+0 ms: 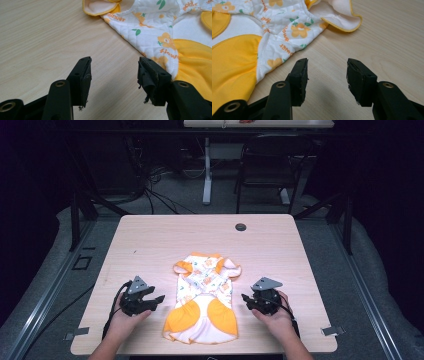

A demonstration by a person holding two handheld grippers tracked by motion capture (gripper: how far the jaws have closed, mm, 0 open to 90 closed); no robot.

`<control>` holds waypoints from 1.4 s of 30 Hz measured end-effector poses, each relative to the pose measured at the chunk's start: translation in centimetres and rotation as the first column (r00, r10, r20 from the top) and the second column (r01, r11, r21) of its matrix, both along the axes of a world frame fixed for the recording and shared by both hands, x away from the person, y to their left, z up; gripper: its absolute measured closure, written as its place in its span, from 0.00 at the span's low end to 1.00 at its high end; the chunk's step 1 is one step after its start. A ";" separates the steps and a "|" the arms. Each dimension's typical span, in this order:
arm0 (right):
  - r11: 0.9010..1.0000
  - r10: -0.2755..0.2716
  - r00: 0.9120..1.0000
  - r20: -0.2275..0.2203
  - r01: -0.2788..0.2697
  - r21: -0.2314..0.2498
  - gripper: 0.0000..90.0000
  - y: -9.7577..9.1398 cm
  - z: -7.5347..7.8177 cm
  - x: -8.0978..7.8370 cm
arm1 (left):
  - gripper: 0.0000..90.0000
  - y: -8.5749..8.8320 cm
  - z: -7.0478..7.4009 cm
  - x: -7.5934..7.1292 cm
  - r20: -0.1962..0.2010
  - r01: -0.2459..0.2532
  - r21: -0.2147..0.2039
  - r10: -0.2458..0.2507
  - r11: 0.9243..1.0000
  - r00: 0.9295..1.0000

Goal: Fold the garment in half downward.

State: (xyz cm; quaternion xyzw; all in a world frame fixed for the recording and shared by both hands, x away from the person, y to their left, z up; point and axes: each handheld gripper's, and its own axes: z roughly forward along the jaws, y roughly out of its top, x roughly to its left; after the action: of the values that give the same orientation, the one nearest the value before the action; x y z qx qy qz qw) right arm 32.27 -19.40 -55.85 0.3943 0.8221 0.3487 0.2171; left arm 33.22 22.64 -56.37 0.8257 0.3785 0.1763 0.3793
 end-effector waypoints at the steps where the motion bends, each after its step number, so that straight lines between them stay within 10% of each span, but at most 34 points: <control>1: 1.000 -0.005 1.000 -0.001 0.005 0.006 0.58 0.0 0.0 0.0 | 0.50 0.0 0.0 0.0 0.002 -0.003 -0.003 0.003 1.000 1.000; 19: 0.996 0.074 0.997 -0.014 -0.073 0.043 0.76 1.3 0.0 0.7 | 0.64 -1.2 -0.1 0.4 -0.020 0.024 0.006 -0.024 1.000 1.000; 30: 0.990 0.137 0.989 -0.047 -0.136 0.030 0.85 3.5 -0.2 1.8 | 0.84 -3.4 -0.3 1.6 -0.061 0.074 -0.071 -0.078 0.995 0.995; 42: 0.971 0.226 0.972 -0.068 -0.230 -0.060 0.87 5.7 -1.6 1.1 | 0.83 -7.2 -1.5 1.4 -0.068 0.159 0.032 -0.157 0.987 0.985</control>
State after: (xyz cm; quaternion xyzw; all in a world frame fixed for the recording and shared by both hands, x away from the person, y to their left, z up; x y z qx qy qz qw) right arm 33.37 -13.65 -57.50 0.2999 0.8795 0.3313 0.1639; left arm 34.63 15.41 -57.86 0.8653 0.3206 0.1255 0.3642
